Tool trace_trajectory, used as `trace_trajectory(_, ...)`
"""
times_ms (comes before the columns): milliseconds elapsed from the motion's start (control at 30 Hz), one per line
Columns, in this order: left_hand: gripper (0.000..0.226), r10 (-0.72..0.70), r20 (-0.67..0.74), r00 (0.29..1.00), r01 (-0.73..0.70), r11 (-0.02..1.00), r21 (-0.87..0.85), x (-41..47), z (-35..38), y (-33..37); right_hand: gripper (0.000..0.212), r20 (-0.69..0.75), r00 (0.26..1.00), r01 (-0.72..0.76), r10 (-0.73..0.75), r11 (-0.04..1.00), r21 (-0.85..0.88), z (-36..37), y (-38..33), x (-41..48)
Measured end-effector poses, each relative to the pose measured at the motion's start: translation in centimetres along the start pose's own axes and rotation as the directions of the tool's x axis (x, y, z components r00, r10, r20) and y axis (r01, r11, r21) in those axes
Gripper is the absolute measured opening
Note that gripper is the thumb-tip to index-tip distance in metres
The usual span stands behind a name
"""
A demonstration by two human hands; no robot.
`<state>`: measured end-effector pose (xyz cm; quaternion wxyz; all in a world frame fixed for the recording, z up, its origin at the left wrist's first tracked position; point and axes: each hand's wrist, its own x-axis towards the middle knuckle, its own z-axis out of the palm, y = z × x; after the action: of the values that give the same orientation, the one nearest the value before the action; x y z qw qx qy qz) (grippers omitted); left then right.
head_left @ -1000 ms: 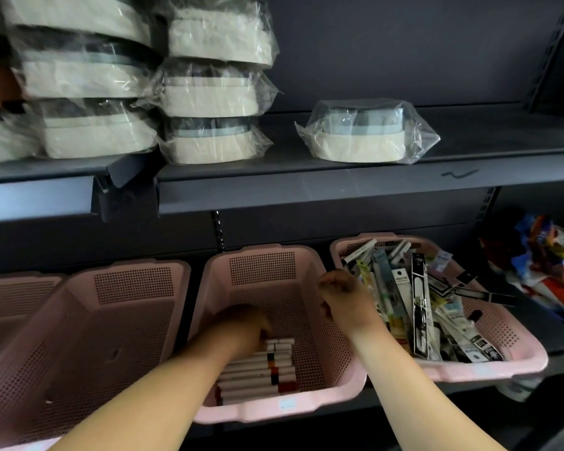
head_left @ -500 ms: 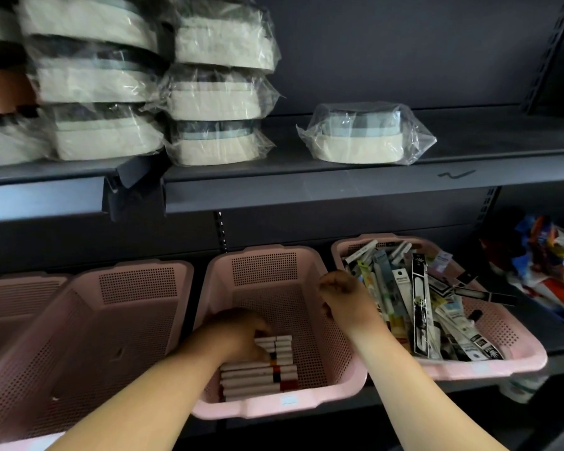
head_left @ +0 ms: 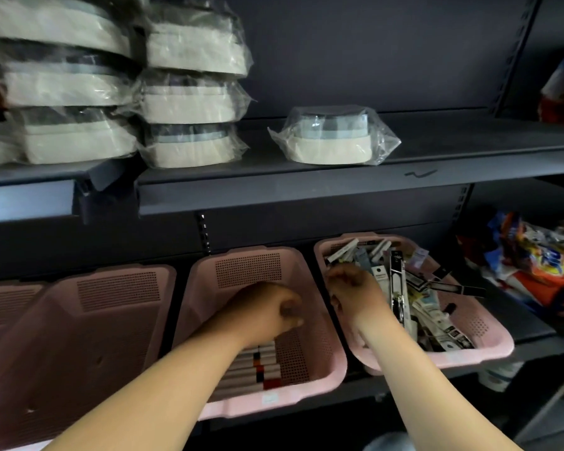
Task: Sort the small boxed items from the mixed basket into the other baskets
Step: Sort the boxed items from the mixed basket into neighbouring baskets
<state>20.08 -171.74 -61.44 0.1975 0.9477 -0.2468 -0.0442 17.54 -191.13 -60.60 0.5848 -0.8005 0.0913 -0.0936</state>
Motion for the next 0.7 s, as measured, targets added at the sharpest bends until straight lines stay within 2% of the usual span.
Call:
trace_trajectory(133,0.019,0.131,-0.067,0.989,-0.134,0.99,-0.052,1.9,1.1,6.4,0.023,-0.102,0.995,-0.018,0.006,0.993,-0.117,-4.7,1.5,0.6)
trace_trajectory(200,0.015,0.163,-0.018,0.987,-0.164,0.983,-0.077,2.8,2.3,9.3,0.021,-0.145,0.989,-0.017,-0.02,0.968,-0.252,-7.6,2.9,0.7)
trace_trajectory(300,0.015,0.185,0.053,0.981,-0.181,0.981,-0.064,4.3,4.5,12.2,0.015,-0.154,0.987,-0.032,-0.053,0.864,-0.502,-11.8,5.0,0.6)
trace_trajectory(400,0.009,0.134,0.074,0.988,-0.134,0.991,-0.008,5.4,6.3,13.2,0.011,-0.185,0.983,-0.109,-0.006,0.788,-0.606,-14.9,6.9,0.3)
trace_trajectory(500,0.008,0.073,0.064,0.995,-0.075,0.997,0.024,6.1,7.5,13.0,0.013,-0.139,0.989,-0.135,0.046,0.659,-0.74,-15.6,8.0,0.2)
trace_trajectory(600,0.01,0.062,0.05,0.997,-0.063,0.998,0.004,6.3,7.8,13.0,0.015,-0.115,0.993,-0.102,0.018,0.611,-0.785,-15.3,8.0,0.2)
trace_trajectory(700,0.013,0.079,0.123,0.989,-0.085,0.995,0.043,6.3,7.5,13.2,0.018,-0.028,0.995,-0.076,0.093,0.561,-0.825,-15.3,7.6,0.2)
